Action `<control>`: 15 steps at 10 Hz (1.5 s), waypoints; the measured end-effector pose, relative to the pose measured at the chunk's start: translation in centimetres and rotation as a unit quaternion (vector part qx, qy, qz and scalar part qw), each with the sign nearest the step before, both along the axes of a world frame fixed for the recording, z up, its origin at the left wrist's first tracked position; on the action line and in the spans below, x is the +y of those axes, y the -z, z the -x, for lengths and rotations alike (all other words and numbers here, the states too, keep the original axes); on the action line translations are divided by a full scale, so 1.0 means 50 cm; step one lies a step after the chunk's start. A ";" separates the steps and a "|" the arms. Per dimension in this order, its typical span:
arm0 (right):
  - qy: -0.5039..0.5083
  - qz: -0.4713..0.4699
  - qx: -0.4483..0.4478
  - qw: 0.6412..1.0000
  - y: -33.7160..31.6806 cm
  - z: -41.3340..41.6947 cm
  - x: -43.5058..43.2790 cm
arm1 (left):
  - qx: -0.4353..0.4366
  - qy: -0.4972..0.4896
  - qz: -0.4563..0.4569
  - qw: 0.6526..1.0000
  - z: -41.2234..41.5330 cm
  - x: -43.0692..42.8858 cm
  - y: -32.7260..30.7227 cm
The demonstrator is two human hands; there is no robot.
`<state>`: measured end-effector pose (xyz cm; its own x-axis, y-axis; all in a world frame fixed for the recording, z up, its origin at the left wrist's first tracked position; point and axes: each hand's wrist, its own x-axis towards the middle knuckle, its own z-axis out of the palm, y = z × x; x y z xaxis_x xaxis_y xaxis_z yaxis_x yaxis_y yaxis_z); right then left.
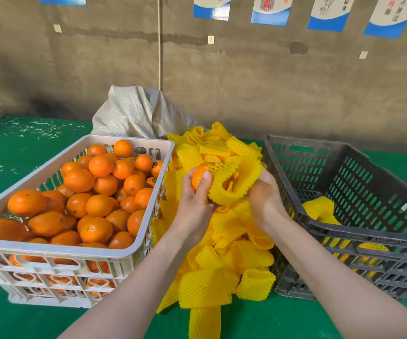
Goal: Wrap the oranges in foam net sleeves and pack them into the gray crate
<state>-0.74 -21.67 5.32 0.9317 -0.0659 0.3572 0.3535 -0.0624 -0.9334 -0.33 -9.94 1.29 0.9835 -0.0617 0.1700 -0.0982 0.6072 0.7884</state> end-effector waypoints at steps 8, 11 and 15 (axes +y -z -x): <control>-0.016 0.022 -0.022 0.999 0.003 -0.023 0.009 | 0.166 0.164 0.102 0.967 -0.011 0.033 -0.011; 0.029 0.080 -0.008 0.996 0.027 -0.029 0.016 | 0.216 0.161 0.081 0.960 -0.017 0.030 -0.008; 0.037 -0.186 0.168 0.967 0.050 -0.012 0.043 | 0.241 -0.043 -0.034 0.969 -0.022 0.004 -0.022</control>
<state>-0.11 -19.52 2.84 0.9789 -0.2027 -0.0258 0.0341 0.2866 -0.9574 0.78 -9.75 2.40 0.9495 0.0288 -0.3124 0.2439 0.5585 0.7928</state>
